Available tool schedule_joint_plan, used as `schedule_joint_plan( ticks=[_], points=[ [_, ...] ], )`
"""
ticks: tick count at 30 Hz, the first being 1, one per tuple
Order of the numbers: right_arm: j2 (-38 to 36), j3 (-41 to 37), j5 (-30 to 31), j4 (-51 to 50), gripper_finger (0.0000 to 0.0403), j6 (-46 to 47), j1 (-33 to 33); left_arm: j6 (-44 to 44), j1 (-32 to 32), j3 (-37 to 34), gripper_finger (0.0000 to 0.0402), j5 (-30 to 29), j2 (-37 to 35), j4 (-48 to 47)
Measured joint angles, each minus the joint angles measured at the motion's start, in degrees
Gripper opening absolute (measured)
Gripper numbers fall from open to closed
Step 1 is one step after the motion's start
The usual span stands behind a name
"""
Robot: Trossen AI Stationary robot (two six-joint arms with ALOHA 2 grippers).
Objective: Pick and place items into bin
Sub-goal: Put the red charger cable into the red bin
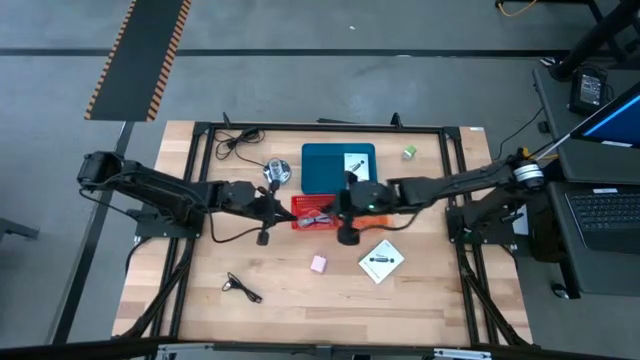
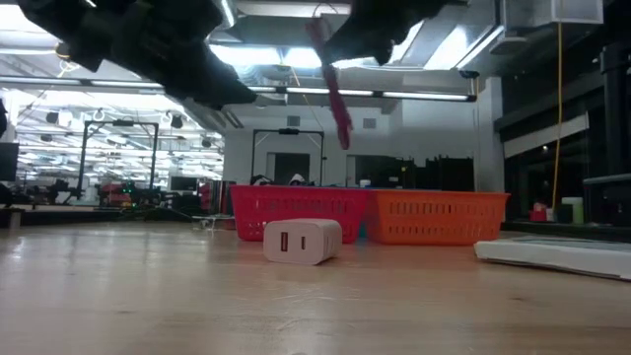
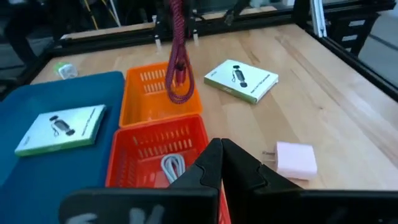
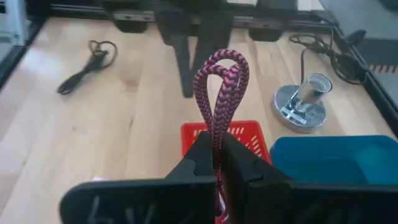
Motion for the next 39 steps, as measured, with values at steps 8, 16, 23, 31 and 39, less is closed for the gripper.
schedule_joint_plan(
  ticks=[8,16,23,31,39],
  points=[
    [10.60,10.33,0.00,-7.06,0.0000,1.63,-2.77,-2.04,-0.71,-0.74,0.0002,-0.36,-4.24,-0.24],
    [17.29,15.19,0.04,-12.07,0.0000,3.98,-5.09,-1.10,-1.97,-0.74,0.0002,-0.37,-4.32,-0.83],
    [18.28,15.34,0.00,-14.55,0.0000,6.26,-6.52,-1.08,-1.97,-0.74,0.0002,-0.41,-4.32,-0.75],
    [18.28,15.34,0.03,-18.08,0.0000,6.32,-7.82,-1.11,-1.97,-0.72,0.0001,-1.51,-4.30,-0.74],
    [18.28,15.34,0.03,-18.74,0.0022,4.88,-7.89,-1.50,-1.97,-0.72,0.0001,-1.53,-4.30,-0.74]
  ],
)
